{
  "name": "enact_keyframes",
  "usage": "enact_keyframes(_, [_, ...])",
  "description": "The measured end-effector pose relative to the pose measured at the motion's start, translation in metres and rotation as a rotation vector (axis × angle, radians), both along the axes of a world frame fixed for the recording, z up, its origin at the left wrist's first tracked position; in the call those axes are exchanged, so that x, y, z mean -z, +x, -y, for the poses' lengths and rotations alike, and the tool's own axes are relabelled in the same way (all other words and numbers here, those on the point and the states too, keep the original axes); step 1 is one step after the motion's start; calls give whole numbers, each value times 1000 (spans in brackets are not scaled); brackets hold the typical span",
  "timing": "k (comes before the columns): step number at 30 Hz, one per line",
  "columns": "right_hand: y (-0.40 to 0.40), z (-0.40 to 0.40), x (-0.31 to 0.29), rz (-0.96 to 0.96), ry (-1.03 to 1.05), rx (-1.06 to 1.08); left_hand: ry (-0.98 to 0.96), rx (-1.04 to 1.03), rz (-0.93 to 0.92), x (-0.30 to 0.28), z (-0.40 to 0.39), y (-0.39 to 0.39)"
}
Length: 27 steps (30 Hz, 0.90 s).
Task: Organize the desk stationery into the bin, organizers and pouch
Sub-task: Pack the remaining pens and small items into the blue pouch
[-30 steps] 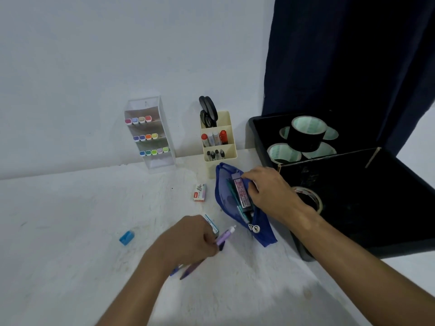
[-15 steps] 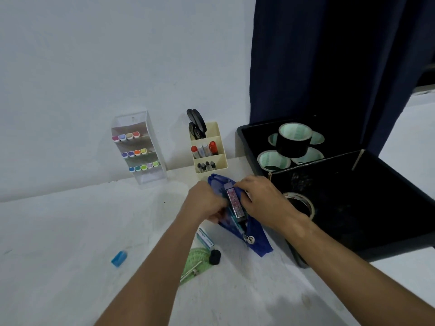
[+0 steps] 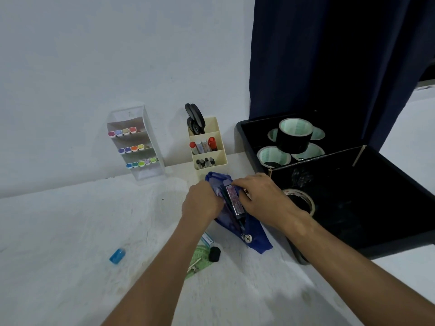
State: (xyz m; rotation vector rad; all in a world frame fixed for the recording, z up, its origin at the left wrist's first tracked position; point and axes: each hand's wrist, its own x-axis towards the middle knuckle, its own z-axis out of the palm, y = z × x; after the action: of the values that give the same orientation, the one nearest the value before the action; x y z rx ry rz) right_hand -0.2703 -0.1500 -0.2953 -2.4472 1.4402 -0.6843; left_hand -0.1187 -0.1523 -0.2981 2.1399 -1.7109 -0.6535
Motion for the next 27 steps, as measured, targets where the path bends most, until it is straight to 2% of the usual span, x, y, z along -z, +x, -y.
enact_keyframes(4, [-1,0,5,-37,59,38,27,-75,-2,0,-1,16])
enact_keyframes(8, [-1,-2,0,-35,65,33,163,-3,-75,-2,-2,20])
enact_keyframes(10, [0,-3,-3,-20,31,17,131,56,-147,-8,-1,16])
enact_keyframes(13, [-1,-2,-2,-19,-30,11,72,86,-411,-18,-2,10])
enact_keyframes(16, [0,-1,1,-50,-32,27,48,113,-407,-22,-4,11])
enact_keyframes(19, [0,0,1,-43,-53,25,133,115,-498,-25,-8,17])
enact_keyframes(20, [0,0,1,-44,-52,29,141,116,-486,-25,-8,21])
enact_keyframes(24, [0,-2,-1,-69,-29,36,98,122,-174,-21,-13,47])
enact_keyframes(27, [1,-2,-3,-94,-41,13,144,178,-40,-19,-32,71])
